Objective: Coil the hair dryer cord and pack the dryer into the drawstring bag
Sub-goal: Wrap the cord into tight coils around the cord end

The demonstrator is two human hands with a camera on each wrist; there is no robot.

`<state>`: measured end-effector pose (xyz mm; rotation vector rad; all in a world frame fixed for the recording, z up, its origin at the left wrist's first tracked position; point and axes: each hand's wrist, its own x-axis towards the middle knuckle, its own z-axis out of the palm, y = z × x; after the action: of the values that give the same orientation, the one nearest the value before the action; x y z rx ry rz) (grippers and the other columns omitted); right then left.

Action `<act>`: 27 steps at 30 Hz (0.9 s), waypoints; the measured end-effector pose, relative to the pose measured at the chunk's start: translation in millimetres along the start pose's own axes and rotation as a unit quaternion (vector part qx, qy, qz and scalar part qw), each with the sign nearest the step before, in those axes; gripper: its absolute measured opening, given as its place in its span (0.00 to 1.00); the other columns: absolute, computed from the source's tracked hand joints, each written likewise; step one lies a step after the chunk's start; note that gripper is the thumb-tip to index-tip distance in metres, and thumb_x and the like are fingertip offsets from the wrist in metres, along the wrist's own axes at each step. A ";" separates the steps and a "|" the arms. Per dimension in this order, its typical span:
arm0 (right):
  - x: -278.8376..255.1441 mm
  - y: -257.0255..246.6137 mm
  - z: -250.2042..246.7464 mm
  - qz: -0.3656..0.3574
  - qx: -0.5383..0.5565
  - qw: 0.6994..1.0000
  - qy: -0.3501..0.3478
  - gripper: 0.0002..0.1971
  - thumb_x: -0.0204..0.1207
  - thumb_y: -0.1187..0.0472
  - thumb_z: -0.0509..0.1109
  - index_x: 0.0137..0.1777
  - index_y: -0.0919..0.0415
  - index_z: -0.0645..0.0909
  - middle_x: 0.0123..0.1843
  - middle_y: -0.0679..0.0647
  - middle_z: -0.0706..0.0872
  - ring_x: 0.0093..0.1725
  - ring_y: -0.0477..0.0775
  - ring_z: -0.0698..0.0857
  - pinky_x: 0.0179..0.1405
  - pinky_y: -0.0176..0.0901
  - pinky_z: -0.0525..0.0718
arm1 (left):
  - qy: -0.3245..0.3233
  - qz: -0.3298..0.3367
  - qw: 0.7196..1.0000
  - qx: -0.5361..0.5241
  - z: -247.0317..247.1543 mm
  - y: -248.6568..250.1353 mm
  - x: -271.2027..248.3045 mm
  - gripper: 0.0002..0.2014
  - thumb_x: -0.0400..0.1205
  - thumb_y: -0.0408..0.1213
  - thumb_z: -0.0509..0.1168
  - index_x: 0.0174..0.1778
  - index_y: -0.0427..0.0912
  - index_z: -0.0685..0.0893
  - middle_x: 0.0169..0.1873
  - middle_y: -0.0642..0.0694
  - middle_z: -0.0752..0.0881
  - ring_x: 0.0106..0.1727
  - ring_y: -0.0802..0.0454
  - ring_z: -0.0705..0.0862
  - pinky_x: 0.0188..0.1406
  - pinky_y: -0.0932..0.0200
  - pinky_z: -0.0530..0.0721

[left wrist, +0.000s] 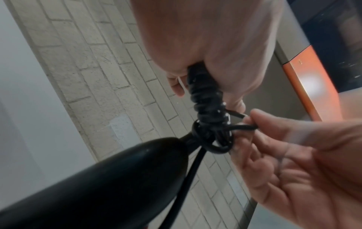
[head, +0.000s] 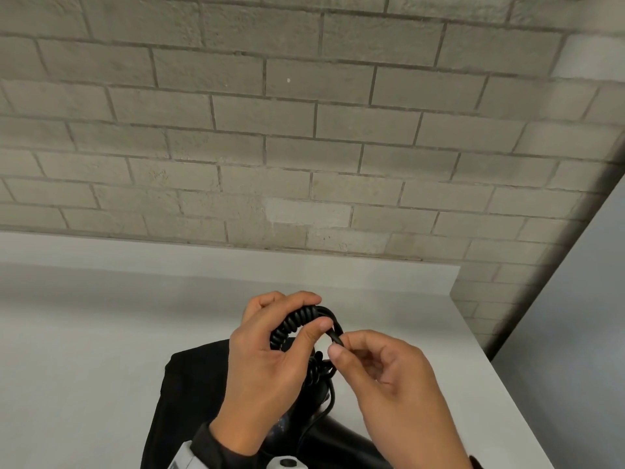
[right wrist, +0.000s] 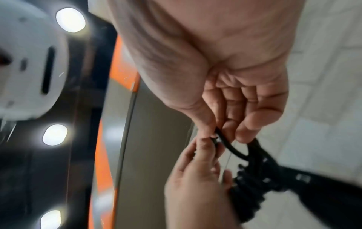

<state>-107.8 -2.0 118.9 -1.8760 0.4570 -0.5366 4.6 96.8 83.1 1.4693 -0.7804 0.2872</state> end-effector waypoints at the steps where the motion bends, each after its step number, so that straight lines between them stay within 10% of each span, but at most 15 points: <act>1: 1.0 -1.3 -2.4 0.034 0.044 0.998 -0.026 0.05 0.74 0.54 0.74 0.40 0.53 0.90 0.36 0.49 0.91 0.34 0.45 0.87 0.36 0.31 0.82 | -0.001 0.013 1.000 0.003 -0.7 -1.1 -0.1 0.12 0.73 0.50 0.74 0.53 0.60 0.88 0.47 0.59 0.83 0.52 0.50 0.85 0.47 0.72 0.82; 5: 6.5 -6.8 -7.9 0.192 0.384 0.895 -0.125 0.10 0.72 0.61 0.73 0.37 0.69 0.87 0.34 0.65 0.85 0.30 0.57 0.86 0.30 0.45 0.87 | -0.001 0.056 0.998 0.003 -1.2 -4.0 -0.1 0.12 0.73 0.47 0.74 0.53 0.58 0.88 0.49 0.63 0.84 0.56 0.46 0.84 0.50 0.66 0.83; 8: 7.9 -3.7 -8.1 0.268 0.549 0.773 -0.171 0.10 0.73 0.62 0.78 0.37 0.68 0.83 0.32 0.61 0.80 0.22 0.54 0.78 0.21 0.43 0.79 | -0.006 0.066 0.998 -0.009 0.6 -4.8 -0.6 0.12 0.74 0.46 0.73 0.53 0.57 0.88 0.51 0.64 0.85 0.59 0.47 0.84 0.54 0.66 0.83; 10: 6.9 2.5 -2.4 0.247 0.592 0.743 -0.190 0.12 0.65 0.61 0.81 0.37 0.67 0.82 0.33 0.59 0.79 0.22 0.52 0.75 0.21 0.42 0.74 | -0.007 0.062 0.998 -0.016 0.8 -6.0 -0.6 0.11 0.74 0.46 0.73 0.52 0.57 0.88 0.51 0.63 0.85 0.60 0.47 0.85 0.55 0.66 0.82; 16: -12.6 21.4 23.5 -0.014 0.179 0.980 -0.092 0.12 0.63 0.62 0.78 0.42 0.47 0.82 0.45 0.57 0.87 0.36 0.49 0.79 0.38 0.38 0.80 | 0.001 0.036 0.999 -0.037 -2.8 -10.2 0.2 0.11 0.74 0.47 0.73 0.52 0.58 0.88 0.51 0.52 0.87 0.58 0.46 0.86 0.53 0.68 0.83; 21: -21.9 31.7 32.3 -0.070 0.098 0.993 -0.002 0.10 0.69 0.56 0.74 0.47 0.39 0.84 0.46 0.44 0.92 0.46 0.45 0.89 0.49 0.30 0.83 | 0.000 0.029 0.999 -0.042 -0.8 -11.9 0.6 0.11 0.75 0.47 0.72 0.52 0.58 0.87 0.51 0.50 0.87 0.57 0.50 0.87 0.52 0.71 0.82; 27: -22.0 38.5 14.9 0.034 0.387 0.919 -0.071 0.30 0.53 0.44 0.87 0.45 0.67 0.84 0.30 0.67 0.87 0.46 0.66 0.91 0.49 0.45 0.87 | 0.008 0.026 0.999 -0.034 -6.7 -17.2 5.1 0.11 0.75 0.47 0.72 0.53 0.57 0.87 0.51 0.51 0.88 0.56 0.51 0.87 0.54 0.70 0.82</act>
<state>-119.8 8.1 74.8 -1.1181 0.1655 -0.4412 21.0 99.7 73.5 1.3837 -0.8090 0.3082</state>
